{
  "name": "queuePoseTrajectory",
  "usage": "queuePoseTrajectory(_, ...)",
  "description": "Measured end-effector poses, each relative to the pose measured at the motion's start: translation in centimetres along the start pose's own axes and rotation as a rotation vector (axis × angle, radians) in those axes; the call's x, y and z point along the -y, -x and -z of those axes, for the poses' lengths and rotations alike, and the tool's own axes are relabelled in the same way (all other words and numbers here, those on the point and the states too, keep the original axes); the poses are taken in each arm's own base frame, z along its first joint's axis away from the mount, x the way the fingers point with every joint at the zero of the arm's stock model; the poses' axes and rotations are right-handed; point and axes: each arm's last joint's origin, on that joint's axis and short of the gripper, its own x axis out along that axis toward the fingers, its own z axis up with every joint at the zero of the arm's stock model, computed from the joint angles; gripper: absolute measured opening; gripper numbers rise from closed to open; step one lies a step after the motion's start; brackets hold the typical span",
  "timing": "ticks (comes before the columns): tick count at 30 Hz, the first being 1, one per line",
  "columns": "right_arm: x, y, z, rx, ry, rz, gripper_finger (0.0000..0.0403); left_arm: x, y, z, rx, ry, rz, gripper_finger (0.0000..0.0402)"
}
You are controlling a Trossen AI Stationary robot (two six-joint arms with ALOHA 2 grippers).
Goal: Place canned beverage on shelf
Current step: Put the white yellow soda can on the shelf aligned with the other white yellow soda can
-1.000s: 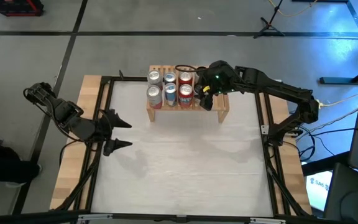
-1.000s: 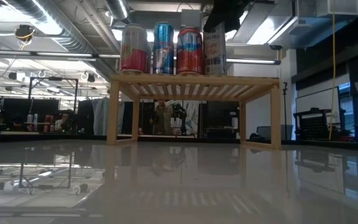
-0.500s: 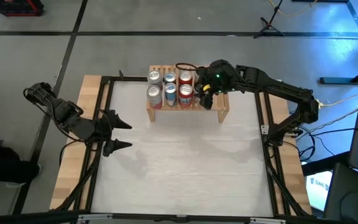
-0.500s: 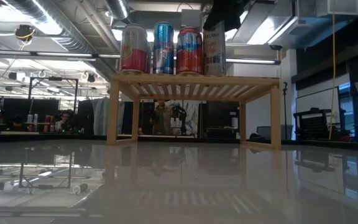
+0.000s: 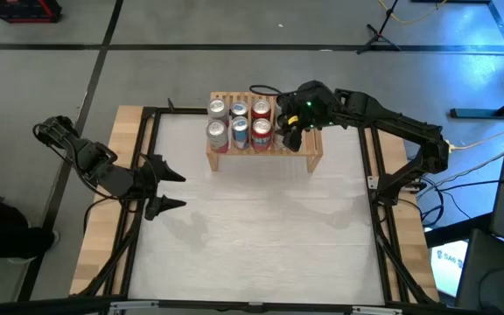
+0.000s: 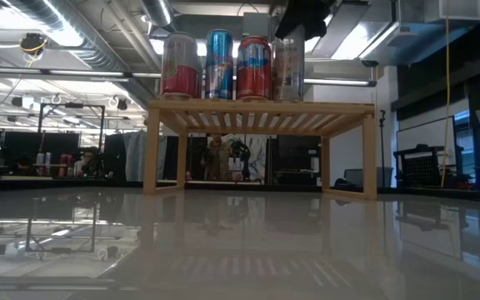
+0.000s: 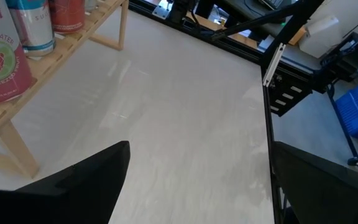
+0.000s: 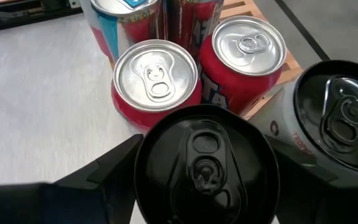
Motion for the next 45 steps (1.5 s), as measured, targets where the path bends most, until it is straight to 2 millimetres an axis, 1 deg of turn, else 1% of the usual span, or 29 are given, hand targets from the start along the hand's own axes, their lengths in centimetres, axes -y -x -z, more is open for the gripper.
queuePoseTrajectory(10,0.0,0.2,0.0,0.006,-0.001,0.002,0.0282,0.0,0.0,0.0,0.000,0.000,0.000,0.0384)
queuePoseTrajectory(21,0.1,1.1,-0.6,0.033,-0.003,0.021,0.0282,0.1,0.0,0.0,-0.015,0.000,0.017,0.0384)
queuePoseTrajectory(24,0.1,1.1,-0.4,0.009,0.000,0.022,0.0282,0.1,0.0,0.0,-0.015,0.000,0.017,0.0384)
queuePoseTrajectory(29,0.1,0.7,-0.2,-0.017,0.005,0.023,0.0282,0.0,0.0,0.0,-0.015,0.000,0.017,0.0384)
queuePoseTrajectory(45,0.0,-0.2,-0.5,-0.013,0.007,0.032,0.0283,0.0,0.0,0.0,-0.014,0.000,0.016,0.0384)
